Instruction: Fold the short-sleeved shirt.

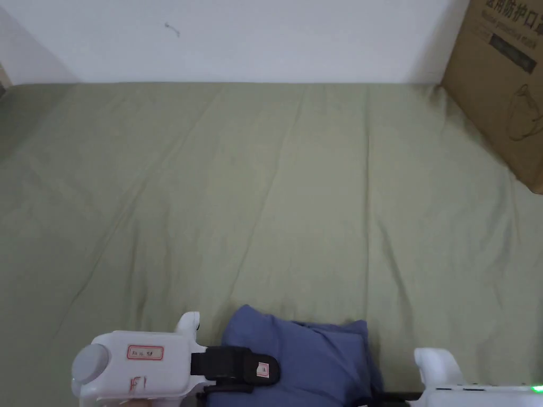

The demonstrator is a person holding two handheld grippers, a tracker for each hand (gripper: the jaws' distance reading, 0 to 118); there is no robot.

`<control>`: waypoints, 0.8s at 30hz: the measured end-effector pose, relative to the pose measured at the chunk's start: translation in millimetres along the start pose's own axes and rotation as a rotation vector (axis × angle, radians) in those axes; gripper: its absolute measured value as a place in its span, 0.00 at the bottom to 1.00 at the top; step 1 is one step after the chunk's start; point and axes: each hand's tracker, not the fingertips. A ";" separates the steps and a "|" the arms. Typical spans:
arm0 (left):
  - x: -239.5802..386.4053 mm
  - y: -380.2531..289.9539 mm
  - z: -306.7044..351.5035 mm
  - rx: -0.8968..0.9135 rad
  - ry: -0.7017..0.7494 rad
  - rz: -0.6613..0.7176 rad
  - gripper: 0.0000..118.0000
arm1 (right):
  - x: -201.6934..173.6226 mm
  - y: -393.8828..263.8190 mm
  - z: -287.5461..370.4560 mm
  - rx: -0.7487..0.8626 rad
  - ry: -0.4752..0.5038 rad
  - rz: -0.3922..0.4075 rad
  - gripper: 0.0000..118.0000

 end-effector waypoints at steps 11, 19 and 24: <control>27.4 40.6 245.7 0.096 0.507 -0.116 0.13 | -68.6 7.0 19.4 0.094 -0.103 0.171 0.00; 34.8 67.8 367.0 0.092 1.058 -0.131 0.19 | -107.1 15.5 14.0 0.111 -0.087 0.212 0.00; 35.6 72.0 390.6 0.171 1.203 -0.189 1.00 | -108.1 16.8 12.6 0.110 -0.100 0.197 0.00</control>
